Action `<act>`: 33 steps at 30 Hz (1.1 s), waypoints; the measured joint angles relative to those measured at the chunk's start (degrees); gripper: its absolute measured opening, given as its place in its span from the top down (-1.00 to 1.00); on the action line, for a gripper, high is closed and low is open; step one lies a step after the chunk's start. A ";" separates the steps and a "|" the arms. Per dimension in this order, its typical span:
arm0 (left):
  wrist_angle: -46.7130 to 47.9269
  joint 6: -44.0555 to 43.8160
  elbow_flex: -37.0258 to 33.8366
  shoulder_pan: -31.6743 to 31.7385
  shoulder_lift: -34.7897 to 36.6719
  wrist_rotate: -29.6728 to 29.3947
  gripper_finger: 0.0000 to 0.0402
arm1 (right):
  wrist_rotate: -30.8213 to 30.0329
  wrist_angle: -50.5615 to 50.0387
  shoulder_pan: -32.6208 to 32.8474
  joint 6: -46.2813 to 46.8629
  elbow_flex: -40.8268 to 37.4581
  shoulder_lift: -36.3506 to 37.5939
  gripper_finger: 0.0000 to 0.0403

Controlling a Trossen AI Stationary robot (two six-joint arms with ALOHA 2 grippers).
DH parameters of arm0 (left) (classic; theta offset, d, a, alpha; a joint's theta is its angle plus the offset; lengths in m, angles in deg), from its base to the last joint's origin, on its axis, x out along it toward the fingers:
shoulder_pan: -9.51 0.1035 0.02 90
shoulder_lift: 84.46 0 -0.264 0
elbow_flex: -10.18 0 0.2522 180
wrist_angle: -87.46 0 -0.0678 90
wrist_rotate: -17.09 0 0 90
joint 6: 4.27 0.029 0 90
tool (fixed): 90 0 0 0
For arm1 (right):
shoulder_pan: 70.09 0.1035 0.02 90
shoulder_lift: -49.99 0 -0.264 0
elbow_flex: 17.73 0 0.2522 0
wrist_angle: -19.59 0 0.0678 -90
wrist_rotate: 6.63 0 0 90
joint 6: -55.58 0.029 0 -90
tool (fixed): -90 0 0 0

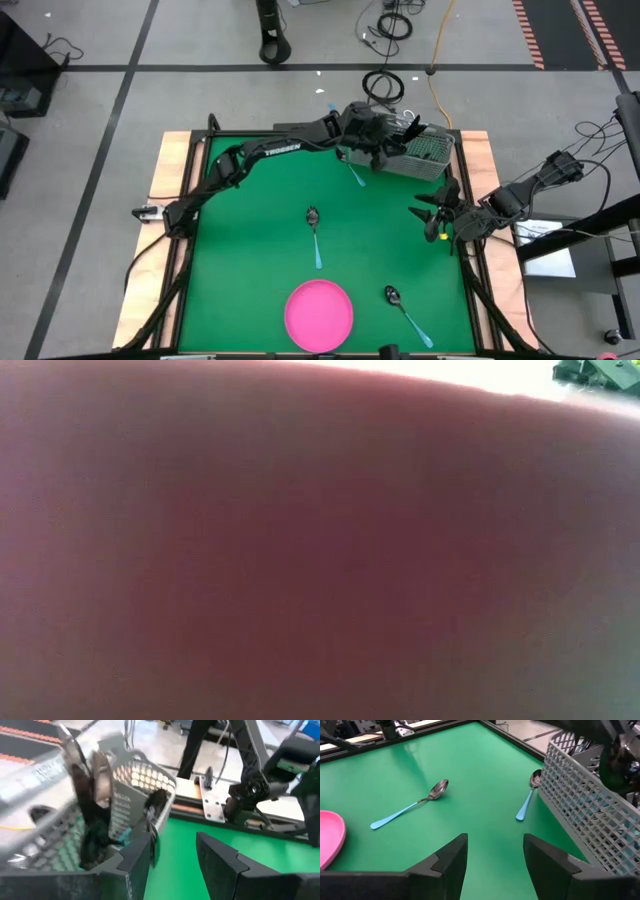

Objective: Sort silverware
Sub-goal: Put the blue spoon into the utensil holder

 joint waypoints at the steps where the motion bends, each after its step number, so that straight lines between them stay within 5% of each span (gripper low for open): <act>1: 0.69 0.51 0.00 0.10 0.71 -0.21 0.20 | 0.03 0.03 0.01 -0.03 0.00 0.00 0.10; 10: 19.06 9.88 0.00 0.11 8.42 -0.65 0.20 | 0.31 0.01 -0.01 0.04 0.00 0.00 0.10; 25: 65.64 27.26 -0.71 -1.93 15.99 -1.11 0.20 | 1.69 0.01 -0.01 -2.69 0.00 -0.35 0.10; 29: 67.89 28.71 -3.71 -3.98 15.88 -2.97 0.20 | 1.59 0.01 -0.01 -2.80 0.00 -0.35 0.10; 33: 63.58 34.72 -6.15 -5.97 15.96 -14.16 0.20 | 1.58 -0.01 -0.01 -2.98 0.00 -0.35 0.10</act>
